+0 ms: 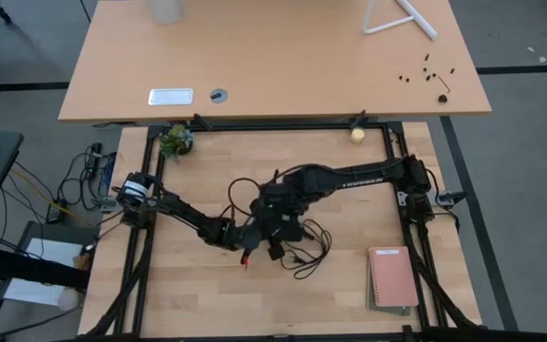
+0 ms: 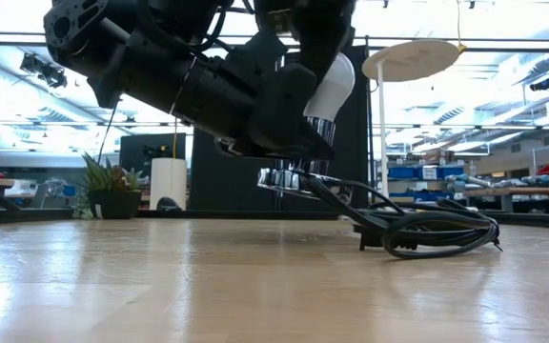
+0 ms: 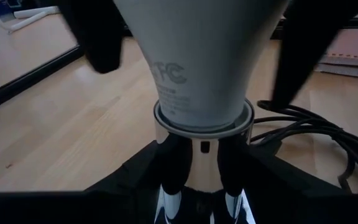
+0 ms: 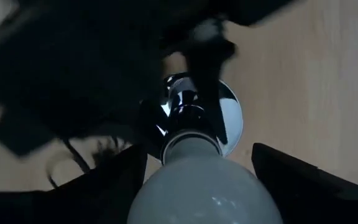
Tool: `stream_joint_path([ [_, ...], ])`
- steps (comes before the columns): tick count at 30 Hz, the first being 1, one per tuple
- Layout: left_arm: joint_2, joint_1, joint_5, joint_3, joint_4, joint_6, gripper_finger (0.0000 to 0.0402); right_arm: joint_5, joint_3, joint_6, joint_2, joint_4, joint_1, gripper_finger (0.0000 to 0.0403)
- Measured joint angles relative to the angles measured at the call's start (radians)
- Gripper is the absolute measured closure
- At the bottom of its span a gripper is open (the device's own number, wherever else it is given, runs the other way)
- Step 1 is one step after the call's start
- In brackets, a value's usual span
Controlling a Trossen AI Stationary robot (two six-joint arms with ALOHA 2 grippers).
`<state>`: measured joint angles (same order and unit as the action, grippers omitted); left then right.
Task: Screw lightbulb
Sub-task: Insert the light bulb into the lamp
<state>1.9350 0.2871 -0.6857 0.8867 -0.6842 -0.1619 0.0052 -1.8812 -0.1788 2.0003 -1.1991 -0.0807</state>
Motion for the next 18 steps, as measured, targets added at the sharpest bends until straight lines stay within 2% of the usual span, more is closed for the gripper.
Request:
stream_joint_path([
  [7, 0.0, 0.001, 0.002, 0.0, 0.004, 0.001, 0.0207, -0.029, 0.0, 0.468, 0.0, -0.003, -0.012, 0.0088],
  [18, 0.0, 0.001, 0.007, 0.0, 0.004, 0.001, 0.0207, -0.028, 0.0, 0.957, 0.0, -0.012, -0.056, 0.0085],
])
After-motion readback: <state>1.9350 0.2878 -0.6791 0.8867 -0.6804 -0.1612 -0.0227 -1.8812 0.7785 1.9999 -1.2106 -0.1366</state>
